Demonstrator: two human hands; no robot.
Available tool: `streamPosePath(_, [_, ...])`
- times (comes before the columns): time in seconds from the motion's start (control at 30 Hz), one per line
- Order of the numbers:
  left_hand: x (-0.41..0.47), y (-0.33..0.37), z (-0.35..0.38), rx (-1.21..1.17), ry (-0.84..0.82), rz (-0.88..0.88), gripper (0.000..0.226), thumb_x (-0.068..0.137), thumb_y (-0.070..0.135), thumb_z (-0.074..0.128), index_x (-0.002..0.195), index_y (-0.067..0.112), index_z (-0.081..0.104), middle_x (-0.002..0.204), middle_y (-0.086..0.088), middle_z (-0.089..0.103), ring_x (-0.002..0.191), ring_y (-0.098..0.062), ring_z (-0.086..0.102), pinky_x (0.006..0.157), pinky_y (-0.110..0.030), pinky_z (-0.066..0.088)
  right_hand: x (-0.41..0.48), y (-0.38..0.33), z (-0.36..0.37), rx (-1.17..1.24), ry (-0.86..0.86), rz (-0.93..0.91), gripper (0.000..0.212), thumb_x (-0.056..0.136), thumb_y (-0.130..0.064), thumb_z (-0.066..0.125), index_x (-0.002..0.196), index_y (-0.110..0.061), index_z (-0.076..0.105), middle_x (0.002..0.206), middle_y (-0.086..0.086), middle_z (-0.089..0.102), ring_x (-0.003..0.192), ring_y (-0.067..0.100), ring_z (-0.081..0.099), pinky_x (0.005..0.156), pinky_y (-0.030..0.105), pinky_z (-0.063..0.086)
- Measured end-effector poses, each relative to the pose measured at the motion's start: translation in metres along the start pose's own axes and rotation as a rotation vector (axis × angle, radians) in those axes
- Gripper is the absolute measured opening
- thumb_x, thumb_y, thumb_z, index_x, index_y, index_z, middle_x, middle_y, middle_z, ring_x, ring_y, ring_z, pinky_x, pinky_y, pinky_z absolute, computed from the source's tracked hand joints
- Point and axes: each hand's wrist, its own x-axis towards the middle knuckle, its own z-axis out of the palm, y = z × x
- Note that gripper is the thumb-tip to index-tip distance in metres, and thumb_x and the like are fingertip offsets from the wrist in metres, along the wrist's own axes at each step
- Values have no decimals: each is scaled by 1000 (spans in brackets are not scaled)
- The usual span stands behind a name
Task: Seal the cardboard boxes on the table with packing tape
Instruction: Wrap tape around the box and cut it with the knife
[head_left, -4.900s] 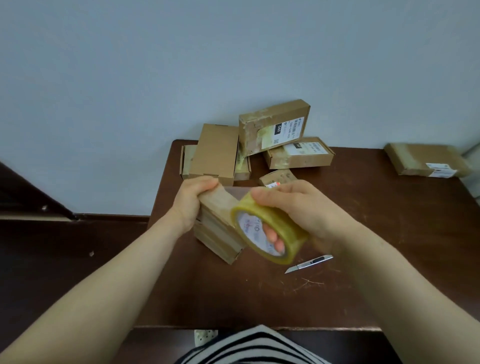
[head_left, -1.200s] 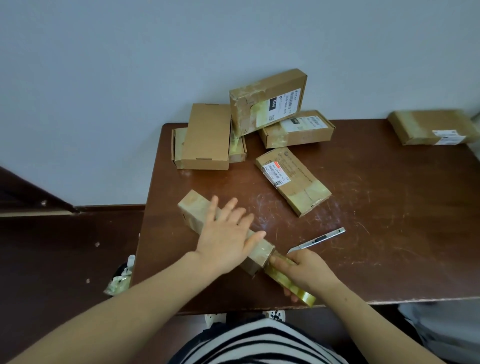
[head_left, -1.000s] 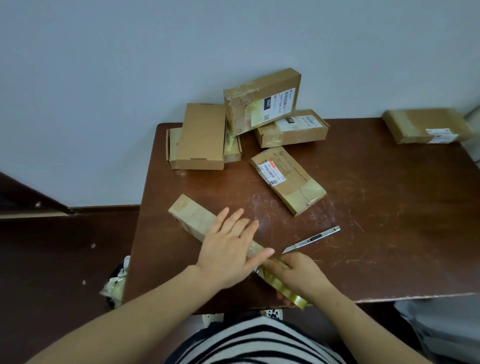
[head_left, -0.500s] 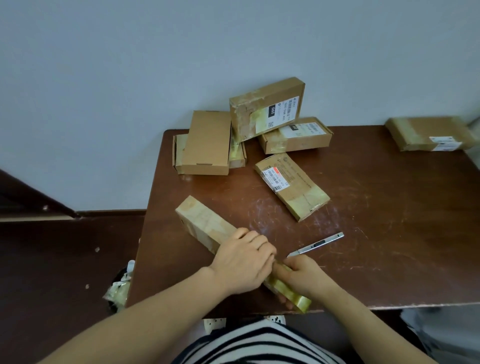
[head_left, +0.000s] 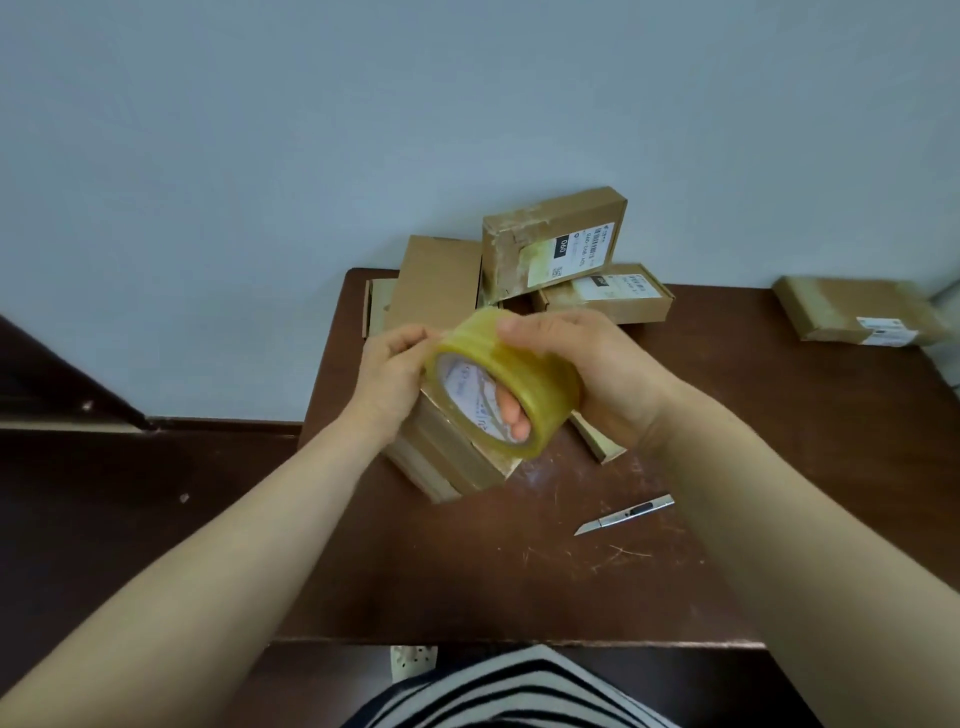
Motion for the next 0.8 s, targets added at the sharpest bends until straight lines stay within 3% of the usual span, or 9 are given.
streamPosePath(0.13, [7, -9, -5, -90, 98, -98, 13, 64, 17, 58, 54, 17, 67, 57, -7, 59, 67, -24, 52, 66, -34, 40, 19, -9, 13, -17, 55, 35, 40, 95, -24, 54, 62, -3, 61, 56, 13, 62, 47, 24, 56, 53, 29, 49])
streamPosePath(0.2, [12, -13, -10, -131, 162, -111, 11, 72, 13, 60, 62, 8, 61, 68, -11, 56, 72, -25, 51, 69, -34, 39, 25, -11, 17, -21, 115, 57, 41, 95, -23, 56, 58, -4, 61, 54, 13, 61, 44, 22, 56, 53, 28, 49])
streamPosePath(0.27, [17, -19, -18, -187, 210, -129, 21, 82, 6, 59, 62, 9, 65, 63, -10, 61, 67, -22, 56, 67, -32, 43, 21, -13, 16, -88, 140, 107, 43, 93, -26, 59, 56, -5, 62, 54, 14, 62, 41, 21, 56, 49, 26, 49])
streamPosePath(0.47, [26, -26, -17, -179, 192, -131, 34, 79, 8, 67, 49, 21, 71, 51, 6, 61, 53, -8, 57, 58, -21, 47, -15, -1, 6, -310, 193, 286, 48, 95, -36, 56, 58, -5, 61, 49, 11, 62, 35, 17, 55, 40, 21, 46])
streamPosePath(0.6, [26, -28, -17, -204, 165, -110, 36, 81, 7, 64, 48, 20, 70, 50, 5, 62, 50, -7, 57, 53, -15, 45, -20, 23, 10, -291, 221, 392, 48, 95, -38, 54, 62, -3, 62, 49, 11, 62, 36, 17, 56, 44, 25, 51])
streamPosePath(0.8, [27, -28, -21, -229, 156, -119, 34, 82, 7, 63, 50, 18, 71, 53, 1, 62, 53, -11, 57, 57, -20, 47, -15, 60, 16, -241, 262, 435, 46, 95, -36, 56, 63, -3, 61, 51, 14, 63, 36, 20, 55, 41, 22, 47])
